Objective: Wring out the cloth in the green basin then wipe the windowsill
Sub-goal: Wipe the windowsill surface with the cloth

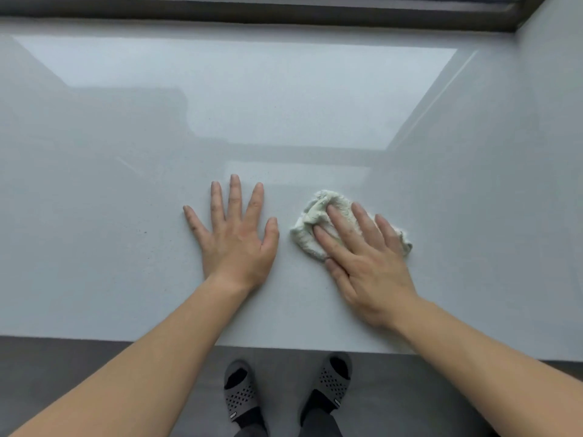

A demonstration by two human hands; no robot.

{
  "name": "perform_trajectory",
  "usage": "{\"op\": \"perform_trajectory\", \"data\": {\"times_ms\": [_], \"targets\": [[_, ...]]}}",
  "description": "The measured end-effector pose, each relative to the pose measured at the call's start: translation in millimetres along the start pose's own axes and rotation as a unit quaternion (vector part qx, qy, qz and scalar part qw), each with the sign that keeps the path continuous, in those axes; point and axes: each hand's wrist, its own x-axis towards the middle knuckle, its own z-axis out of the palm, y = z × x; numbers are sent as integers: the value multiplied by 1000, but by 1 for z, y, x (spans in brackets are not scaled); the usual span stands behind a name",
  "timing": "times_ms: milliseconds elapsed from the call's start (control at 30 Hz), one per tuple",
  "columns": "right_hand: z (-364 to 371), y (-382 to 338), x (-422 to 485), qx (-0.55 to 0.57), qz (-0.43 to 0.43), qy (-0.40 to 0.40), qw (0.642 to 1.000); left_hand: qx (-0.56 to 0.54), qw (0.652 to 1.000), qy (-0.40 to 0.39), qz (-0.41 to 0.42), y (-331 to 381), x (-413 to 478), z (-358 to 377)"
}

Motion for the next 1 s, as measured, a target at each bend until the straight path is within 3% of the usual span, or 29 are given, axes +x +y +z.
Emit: {"op": "perform_trajectory", "data": {"times_ms": [33,100,200,267,300,467,533,700,800,867,1000], "targets": [[-4,14,5,-1,-42,-10,999,1,1000,0,0,0,0,0],[-13,47,33,-3,-32,-14,999,5,1000,-1,0,0,1,-1],[-23,72,87,30,129,9,991,8,1000,-1,-3,1,1,-1],[-21,57,106,36,194,31,980,7,1000,1,-8,2,1,-1],[-19,46,106,30,184,34,982,6,1000,0,-9,2,2,-1],[-20,45,80,14,-33,-23,999,-10,1000,-5,-3,2,3,-3],[-27,72,100,9,-20,-21,1000,-31,999,-7,-2,2,3,-5],[-34,72,161,41,180,25,983,-91,991,78,52,13,31,-15],[-26,51,140,25,68,10,997,-139,983,102,58,23,79,-23],[-32,66,137,23,-2,-16,1000,-128,988,65,53,30,109,-26],[-49,120,198,11,96,6,995,-47,997,-22,54,50,133,-19]]}}
